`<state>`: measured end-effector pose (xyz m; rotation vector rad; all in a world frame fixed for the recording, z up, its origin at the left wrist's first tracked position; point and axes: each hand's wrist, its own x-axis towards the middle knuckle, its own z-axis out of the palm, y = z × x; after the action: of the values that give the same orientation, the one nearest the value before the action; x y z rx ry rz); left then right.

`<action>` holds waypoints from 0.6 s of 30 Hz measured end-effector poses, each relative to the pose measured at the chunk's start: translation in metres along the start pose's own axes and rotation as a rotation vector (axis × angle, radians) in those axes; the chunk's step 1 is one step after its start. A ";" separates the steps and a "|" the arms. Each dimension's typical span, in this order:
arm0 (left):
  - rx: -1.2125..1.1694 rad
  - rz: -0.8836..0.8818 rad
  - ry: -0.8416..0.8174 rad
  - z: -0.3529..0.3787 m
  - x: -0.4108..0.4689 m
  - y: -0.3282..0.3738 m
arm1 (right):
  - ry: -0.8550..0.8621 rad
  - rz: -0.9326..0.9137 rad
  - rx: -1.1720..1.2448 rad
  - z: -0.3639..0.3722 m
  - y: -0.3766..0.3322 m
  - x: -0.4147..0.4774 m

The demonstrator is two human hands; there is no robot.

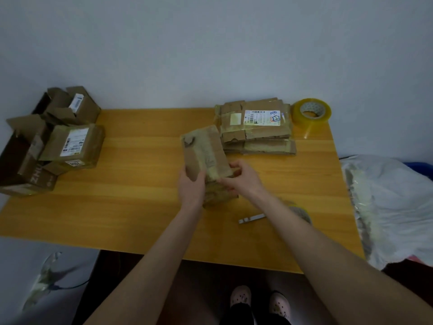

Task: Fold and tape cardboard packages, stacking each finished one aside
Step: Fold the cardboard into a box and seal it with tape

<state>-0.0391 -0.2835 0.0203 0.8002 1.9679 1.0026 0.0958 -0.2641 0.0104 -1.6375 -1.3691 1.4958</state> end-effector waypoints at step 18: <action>0.127 0.214 -0.313 0.038 -0.014 -0.012 | 0.364 0.114 0.038 -0.030 0.048 -0.016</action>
<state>-0.0026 -0.2864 0.0002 1.1837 1.7138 0.8190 0.1420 -0.2882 -0.0182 -1.8781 -1.0581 1.1978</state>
